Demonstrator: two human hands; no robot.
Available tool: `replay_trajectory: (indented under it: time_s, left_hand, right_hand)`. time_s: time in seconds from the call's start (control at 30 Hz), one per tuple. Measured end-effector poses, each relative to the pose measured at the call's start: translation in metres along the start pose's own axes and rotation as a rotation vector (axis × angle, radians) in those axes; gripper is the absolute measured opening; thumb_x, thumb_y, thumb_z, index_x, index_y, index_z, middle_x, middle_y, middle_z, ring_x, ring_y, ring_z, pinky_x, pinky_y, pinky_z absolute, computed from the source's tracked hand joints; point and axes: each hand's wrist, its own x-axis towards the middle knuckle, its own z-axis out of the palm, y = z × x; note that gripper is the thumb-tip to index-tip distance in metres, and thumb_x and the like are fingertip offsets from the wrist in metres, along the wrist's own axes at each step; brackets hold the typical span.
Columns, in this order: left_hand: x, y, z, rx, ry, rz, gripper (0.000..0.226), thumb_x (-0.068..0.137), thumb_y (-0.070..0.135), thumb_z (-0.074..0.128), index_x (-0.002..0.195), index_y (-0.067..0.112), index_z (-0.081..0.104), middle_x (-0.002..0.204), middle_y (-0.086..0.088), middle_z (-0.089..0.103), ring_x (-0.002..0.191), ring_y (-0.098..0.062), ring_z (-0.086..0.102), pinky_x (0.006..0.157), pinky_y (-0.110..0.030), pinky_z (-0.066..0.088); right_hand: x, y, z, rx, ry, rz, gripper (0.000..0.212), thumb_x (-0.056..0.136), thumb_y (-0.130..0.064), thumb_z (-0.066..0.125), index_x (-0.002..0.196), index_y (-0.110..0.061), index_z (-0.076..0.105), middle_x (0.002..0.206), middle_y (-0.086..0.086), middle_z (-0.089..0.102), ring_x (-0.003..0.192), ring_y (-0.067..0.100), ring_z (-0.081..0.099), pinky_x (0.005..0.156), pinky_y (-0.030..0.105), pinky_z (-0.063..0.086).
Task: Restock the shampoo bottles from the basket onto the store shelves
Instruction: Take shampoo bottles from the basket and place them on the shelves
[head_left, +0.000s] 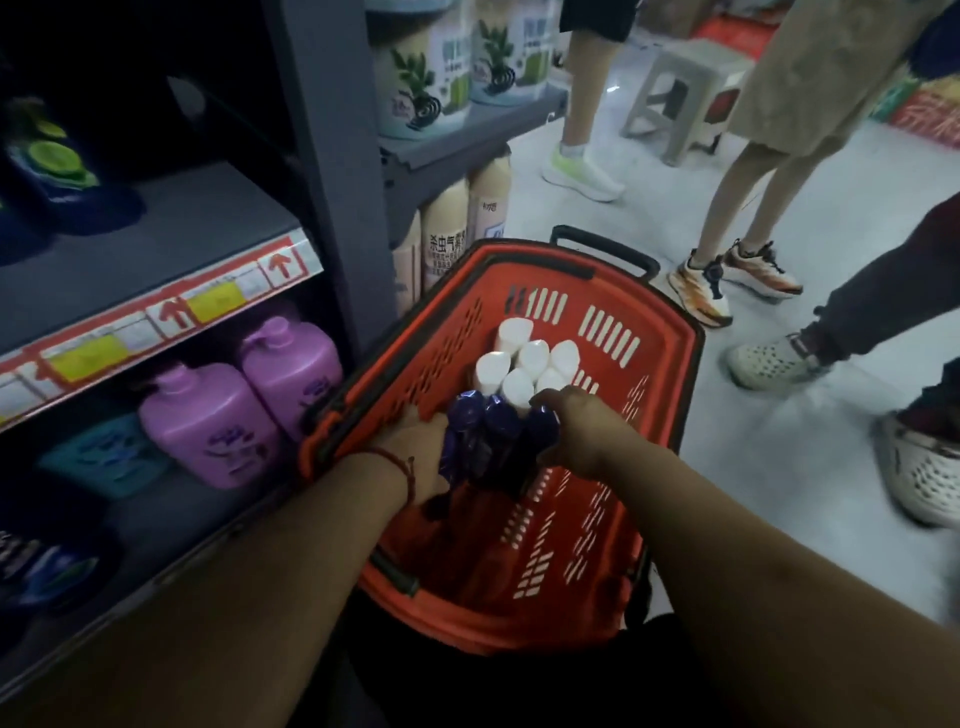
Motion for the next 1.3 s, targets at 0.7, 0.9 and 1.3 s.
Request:
replay_trajectory:
  time_s: [0.7, 0.9, 1.3]
  left_hand:
    - [0.047, -0.006, 0.034, -0.246, 0.077, -0.196, 0.051, 0.067, 0.034, 0.077, 0.106, 0.023, 0.045, 0.111, -0.011, 0.065, 0.103, -0.034, 0.064, 0.092, -0.044, 0.051]
    - [0.055, -0.004, 0.040, -0.169, 0.062, -0.241, 0.074, 0.064, 0.036, 0.089, 0.121, 0.009, 0.049, 0.128, -0.016, 0.061, 0.116, -0.034, 0.059, 0.100, -0.040, 0.046]
    - [0.016, 0.002, -0.009, -0.239, 0.031, -0.127, 0.046, 0.059, 0.014, 0.089, 0.097, 0.014, 0.063, 0.094, -0.008, 0.068, 0.070, -0.029, 0.070, 0.062, -0.040, 0.061]
  right_hand:
    - [0.046, 0.020, 0.045, -0.222, 0.003, 0.039, 0.040, 0.093, -0.024, 0.066, 0.128, -0.017, 0.048, 0.122, 0.012, 0.050, 0.101, 0.034, 0.064, 0.084, 0.048, 0.056]
    - [0.053, 0.022, 0.049, -0.319, 0.067, 0.071, 0.025, 0.101, -0.021, 0.053, 0.126, -0.022, 0.055, 0.119, 0.009, 0.044, 0.093, 0.030, 0.064, 0.077, 0.046, 0.057]
    - [0.040, 0.011, 0.027, 0.359, -0.067, 0.024, 0.049, 0.068, -0.025, 0.089, 0.109, -0.015, 0.063, 0.107, 0.005, 0.066, 0.098, 0.025, 0.064, 0.082, 0.035, 0.055]
